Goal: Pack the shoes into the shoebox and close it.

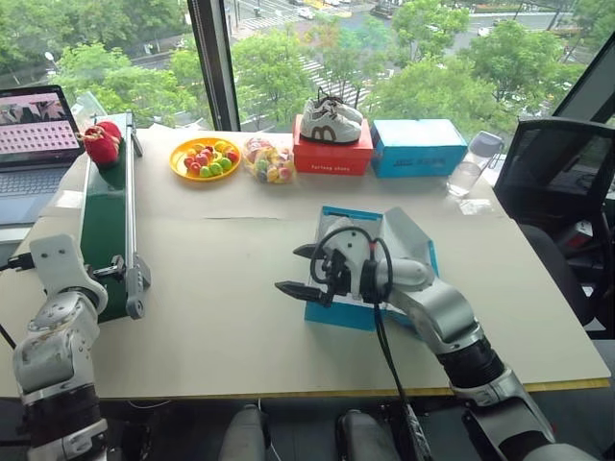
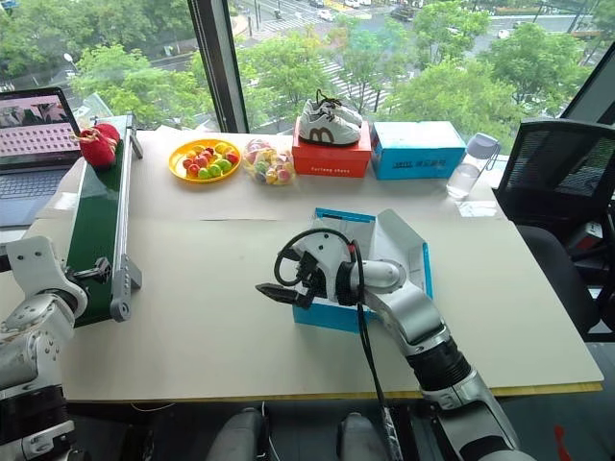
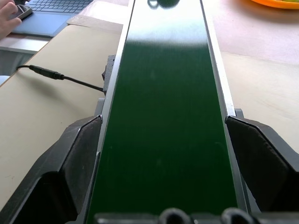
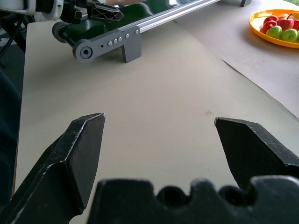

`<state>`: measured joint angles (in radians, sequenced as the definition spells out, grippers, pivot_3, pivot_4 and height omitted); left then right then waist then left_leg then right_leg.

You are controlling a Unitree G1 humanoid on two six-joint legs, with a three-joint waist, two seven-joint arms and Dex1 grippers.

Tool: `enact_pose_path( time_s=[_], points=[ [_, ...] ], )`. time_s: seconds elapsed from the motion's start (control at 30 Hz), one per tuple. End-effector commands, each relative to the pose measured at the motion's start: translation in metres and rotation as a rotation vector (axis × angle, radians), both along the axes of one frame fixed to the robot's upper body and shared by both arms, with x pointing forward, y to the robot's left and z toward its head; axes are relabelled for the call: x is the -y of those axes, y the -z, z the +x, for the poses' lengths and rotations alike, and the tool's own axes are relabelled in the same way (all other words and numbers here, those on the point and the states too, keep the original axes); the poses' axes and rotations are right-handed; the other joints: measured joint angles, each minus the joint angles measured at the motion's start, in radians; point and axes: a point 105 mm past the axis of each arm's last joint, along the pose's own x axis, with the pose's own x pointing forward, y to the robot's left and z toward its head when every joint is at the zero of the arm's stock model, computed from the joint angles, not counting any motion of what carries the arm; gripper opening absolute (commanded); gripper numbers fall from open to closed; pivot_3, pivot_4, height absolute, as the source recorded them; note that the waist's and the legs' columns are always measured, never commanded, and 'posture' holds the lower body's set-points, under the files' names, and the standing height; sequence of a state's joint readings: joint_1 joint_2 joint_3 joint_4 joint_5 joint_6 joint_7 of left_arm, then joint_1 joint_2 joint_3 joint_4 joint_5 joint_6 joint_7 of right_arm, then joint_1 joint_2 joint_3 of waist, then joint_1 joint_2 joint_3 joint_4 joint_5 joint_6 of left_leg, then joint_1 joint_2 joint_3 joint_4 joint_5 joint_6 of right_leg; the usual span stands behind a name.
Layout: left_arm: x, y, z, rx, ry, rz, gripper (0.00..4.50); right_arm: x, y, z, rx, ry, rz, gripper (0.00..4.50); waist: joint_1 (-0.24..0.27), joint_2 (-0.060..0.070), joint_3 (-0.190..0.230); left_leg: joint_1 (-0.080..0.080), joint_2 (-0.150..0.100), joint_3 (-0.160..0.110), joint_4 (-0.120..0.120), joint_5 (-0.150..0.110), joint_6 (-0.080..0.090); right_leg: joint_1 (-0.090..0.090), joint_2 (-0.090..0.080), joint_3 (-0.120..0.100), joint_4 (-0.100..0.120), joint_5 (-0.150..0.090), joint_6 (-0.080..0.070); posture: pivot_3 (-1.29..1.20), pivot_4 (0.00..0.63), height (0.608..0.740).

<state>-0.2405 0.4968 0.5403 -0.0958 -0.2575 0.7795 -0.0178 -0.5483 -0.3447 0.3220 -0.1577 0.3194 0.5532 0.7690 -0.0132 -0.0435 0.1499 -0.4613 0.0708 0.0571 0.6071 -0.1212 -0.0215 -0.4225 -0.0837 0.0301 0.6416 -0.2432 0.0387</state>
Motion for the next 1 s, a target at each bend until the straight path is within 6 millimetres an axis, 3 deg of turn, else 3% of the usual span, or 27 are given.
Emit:
enact_pose_path(
  time_s=[0.03, 1.0],
  points=[
    [-0.0017, -0.0174, 0.0034, 0.051, 0.001, 0.048, 4.5, -0.0008, -0.014, -0.004, 0.067, -0.017, 0.017, 4.43, 0.0, 0.0, 0.0, 0.0, 0.0, 0.0, 0.0, 0.0, 0.0, 0.0, 0.0, 0.0, 0.0, 0.0, 0.0, 0.0, 0.15, 0.74],
    [-0.0035, -0.0124, 0.0014, 0.051, -0.019, 0.042, 4.5, 0.0, -0.0213, -0.0007, 0.068, 0.005, 0.055, 4.43, 0.0, 0.0, 0.0, 0.0, 0.0, 0.0, 0.0, 0.0, 0.0, 0.0, 0.0, 0.0, 0.0, 0.0, 0.0, 0.0, 0.15, 0.74]
  ],
)
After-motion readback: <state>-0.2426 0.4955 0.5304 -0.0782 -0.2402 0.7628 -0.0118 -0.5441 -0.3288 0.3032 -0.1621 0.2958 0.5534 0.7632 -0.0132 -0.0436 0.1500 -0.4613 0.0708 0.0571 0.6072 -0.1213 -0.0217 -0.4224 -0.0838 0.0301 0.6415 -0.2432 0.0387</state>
